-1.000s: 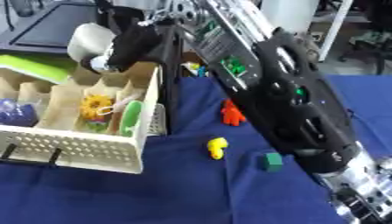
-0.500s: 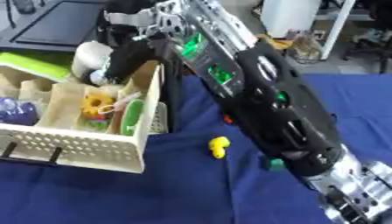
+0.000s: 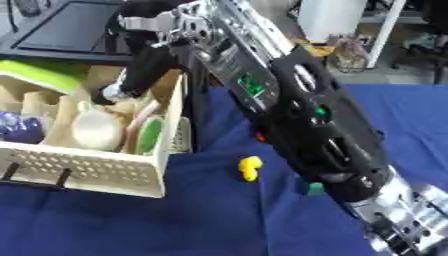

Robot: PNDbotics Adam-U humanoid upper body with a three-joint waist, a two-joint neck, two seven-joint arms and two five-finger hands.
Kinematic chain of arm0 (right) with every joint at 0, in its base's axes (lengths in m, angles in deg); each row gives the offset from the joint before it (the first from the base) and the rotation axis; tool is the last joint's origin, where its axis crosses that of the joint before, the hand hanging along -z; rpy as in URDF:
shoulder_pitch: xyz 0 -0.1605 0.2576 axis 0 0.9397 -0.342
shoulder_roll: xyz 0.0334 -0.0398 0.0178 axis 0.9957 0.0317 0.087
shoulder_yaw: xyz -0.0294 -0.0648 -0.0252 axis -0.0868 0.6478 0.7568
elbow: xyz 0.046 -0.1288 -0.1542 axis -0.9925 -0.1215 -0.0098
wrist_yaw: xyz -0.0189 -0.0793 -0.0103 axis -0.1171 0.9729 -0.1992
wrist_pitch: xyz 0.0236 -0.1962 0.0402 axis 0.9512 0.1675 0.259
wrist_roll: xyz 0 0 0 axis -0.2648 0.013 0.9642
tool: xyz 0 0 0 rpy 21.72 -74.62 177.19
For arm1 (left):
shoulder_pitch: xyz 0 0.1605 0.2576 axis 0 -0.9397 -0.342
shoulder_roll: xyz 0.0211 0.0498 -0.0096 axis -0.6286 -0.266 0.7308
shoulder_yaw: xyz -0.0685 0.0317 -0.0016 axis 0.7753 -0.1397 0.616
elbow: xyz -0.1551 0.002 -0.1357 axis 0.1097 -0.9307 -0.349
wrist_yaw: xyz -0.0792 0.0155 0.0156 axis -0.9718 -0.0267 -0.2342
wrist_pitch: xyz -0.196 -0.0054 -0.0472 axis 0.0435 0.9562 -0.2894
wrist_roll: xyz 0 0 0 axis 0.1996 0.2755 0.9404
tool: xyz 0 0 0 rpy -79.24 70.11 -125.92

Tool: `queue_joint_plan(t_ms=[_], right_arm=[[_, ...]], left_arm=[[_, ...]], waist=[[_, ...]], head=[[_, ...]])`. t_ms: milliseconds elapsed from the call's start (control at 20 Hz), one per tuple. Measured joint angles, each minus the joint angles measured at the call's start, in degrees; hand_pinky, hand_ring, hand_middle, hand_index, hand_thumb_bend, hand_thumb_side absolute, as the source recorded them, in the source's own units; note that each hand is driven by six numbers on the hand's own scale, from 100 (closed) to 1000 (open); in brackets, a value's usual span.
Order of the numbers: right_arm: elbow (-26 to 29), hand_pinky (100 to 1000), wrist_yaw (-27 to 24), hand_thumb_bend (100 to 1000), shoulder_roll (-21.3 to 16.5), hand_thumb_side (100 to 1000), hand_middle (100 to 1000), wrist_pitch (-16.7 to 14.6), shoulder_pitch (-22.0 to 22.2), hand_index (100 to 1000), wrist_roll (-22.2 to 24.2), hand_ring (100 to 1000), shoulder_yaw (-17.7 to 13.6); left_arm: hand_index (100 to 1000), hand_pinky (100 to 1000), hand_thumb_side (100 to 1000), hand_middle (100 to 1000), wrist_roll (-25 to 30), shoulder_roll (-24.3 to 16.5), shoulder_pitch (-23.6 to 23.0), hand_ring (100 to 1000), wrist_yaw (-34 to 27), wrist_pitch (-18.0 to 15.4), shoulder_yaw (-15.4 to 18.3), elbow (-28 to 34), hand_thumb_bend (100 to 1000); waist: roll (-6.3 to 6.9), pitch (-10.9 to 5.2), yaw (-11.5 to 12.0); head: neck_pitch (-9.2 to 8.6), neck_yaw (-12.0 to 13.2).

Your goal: Pick up objects from table and place into drawer.

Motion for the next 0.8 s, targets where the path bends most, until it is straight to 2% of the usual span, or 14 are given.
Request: queue_joint_plan(t_ms=[400,800], right_arm=[[4.53,679,-1.24,552,-1.92,662,429,0.63,0.94,814,-1.22,729,-2.22],[17.70,663,-6.82,559,-8.49,643,410,4.16,6.80,786,-5.12,699,-7.62]], left_arm=[[818,485,1000,725,0.00,0.00,-0.02,716,-0.01,-0.16,0.02,0.00,389],[818,484,1000,726,-0.32,0.02,-0.08,716,0.15,-0.59,0.38,0.00,391]], waist=[[0.34,-0.04,-0.61],[1.14,0.46,-1.74]], head=[[-0.20,0.29],[-0.34,1.17]])
